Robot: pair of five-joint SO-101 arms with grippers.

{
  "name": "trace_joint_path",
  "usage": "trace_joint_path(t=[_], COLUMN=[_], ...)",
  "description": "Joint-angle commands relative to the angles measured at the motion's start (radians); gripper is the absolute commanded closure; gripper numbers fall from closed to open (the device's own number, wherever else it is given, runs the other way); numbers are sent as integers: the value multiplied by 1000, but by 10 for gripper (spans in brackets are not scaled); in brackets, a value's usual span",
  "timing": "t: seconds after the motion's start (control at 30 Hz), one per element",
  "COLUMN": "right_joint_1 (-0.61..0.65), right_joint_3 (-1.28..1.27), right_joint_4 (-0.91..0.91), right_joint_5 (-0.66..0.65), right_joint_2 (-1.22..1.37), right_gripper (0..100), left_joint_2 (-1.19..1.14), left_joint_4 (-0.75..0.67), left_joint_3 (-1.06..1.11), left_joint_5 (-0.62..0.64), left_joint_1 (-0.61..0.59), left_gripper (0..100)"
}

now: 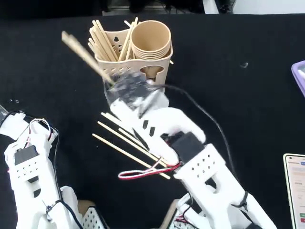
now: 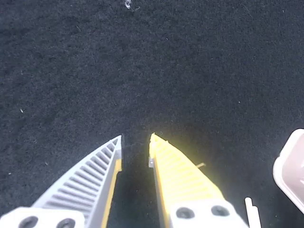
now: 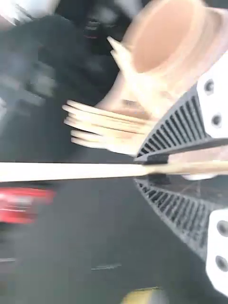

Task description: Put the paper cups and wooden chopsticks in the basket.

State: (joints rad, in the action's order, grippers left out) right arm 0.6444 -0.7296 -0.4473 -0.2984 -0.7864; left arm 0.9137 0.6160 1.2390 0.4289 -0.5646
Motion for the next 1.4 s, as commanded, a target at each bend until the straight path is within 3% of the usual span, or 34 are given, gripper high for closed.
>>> trace_joint_path(t=[0.0,0.23,0.63,0.87,1.03,1.2,1.37], right_joint_1=[-20,-20,-104,-135,-140,-141,-129], right_joint_3=[114,266,676,748,710,702,704], right_joint_4=[249,509,514,508,393,262,161], right_joint_5=[133,97,86,83,91,91,91], right_joint_2=[-13,196,714,888,881,839,728], right_gripper=[987,987,987,987,981,855,847], left_joint_2=[26,26,26,26,26,26,26], left_joint_4=[-17,-14,-12,-9,-9,-12,-12], left_joint_3=[-10,-10,-10,-10,-10,-10,-10], left_joint_5=[2,2,2,2,2,2,2], left_joint_1=[5,5,7,7,7,7,7], left_gripper=[891,891,891,891,891,891,891])
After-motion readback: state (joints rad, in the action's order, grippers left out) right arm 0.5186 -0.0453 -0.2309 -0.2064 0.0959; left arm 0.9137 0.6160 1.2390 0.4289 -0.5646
